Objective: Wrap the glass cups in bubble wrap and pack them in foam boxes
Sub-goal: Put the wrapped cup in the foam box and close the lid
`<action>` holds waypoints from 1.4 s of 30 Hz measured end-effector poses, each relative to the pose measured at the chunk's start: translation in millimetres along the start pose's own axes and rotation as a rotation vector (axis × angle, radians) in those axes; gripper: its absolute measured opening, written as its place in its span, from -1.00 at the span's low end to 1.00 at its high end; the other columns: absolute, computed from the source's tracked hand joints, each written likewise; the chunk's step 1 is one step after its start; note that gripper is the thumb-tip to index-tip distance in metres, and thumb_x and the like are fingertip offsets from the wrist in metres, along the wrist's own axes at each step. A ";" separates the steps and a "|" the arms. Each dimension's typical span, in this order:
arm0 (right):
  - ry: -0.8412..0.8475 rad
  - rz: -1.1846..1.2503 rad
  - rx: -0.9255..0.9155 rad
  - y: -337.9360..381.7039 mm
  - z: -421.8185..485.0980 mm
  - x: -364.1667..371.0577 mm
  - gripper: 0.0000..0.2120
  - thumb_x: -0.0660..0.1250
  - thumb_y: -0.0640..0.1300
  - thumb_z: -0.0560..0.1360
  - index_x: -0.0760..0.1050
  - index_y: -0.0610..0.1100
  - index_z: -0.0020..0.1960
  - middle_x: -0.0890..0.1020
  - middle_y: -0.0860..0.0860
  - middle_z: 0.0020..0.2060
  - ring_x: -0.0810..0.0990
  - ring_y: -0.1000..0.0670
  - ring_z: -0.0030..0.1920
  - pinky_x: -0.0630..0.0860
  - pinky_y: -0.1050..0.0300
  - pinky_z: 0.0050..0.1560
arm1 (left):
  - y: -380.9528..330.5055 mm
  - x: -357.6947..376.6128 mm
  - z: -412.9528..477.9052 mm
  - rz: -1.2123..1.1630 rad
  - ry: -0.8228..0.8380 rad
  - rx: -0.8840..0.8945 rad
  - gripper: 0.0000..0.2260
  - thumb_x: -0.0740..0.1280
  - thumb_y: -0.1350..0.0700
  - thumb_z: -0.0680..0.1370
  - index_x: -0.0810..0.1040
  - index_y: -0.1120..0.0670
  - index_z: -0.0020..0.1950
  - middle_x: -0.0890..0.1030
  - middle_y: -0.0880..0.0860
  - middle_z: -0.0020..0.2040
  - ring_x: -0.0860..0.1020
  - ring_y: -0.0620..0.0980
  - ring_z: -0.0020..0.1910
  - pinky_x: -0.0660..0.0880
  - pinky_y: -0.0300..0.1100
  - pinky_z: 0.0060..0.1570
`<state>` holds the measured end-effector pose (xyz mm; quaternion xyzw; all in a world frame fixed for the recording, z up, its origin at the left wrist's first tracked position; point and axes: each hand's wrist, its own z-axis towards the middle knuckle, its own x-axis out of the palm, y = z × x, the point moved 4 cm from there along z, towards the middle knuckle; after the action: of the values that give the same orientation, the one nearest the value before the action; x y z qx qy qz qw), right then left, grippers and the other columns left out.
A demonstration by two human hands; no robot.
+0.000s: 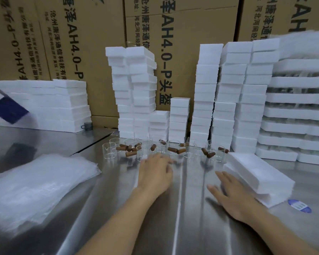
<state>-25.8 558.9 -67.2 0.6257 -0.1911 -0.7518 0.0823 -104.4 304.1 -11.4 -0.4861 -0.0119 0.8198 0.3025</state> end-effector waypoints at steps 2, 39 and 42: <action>-0.035 -0.041 0.088 -13.2 4.8 -1.1 -0.13 0.02 0.52 0.54 0.06 0.07 0.70 0.08 -0.02 0.69 0.04 -0.09 0.68 0.10 -0.14 0.64 | 29.1 -29.3 11.7 0.101 -0.120 -0.048 -0.77 0.27 0.04 0.65 0.69 -0.13 0.20 0.68 -0.09 0.21 0.61 0.02 0.23 0.47 0.06 0.26; -0.070 -0.185 0.137 -10.6 -7.5 -1.9 -0.51 0.03 0.23 0.66 0.37 0.09 0.51 0.47 0.00 0.47 0.40 -0.17 0.45 0.34 -0.11 0.47 | -55.8 8.4 -36.2 0.037 0.639 0.180 -0.48 -0.14 -0.20 0.79 0.08 -0.15 0.76 0.06 0.05 0.77 0.03 0.12 0.74 0.01 0.21 0.68; -0.078 -0.164 0.128 -10.9 -7.1 -4.6 -0.50 0.07 0.25 0.66 0.39 0.10 0.51 0.46 0.02 0.49 0.41 -0.13 0.47 0.35 -0.10 0.48 | -56.3 37.0 -49.6 0.050 0.674 0.157 -0.41 -0.09 -0.35 0.73 0.00 -0.22 0.75 -0.03 0.04 0.78 -0.07 0.13 0.75 -0.10 0.24 0.68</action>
<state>-16.7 569.3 -68.3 0.6135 -0.1899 -0.7660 -0.0273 -50.0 355.3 -49.1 -0.7048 0.1640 0.6189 0.3056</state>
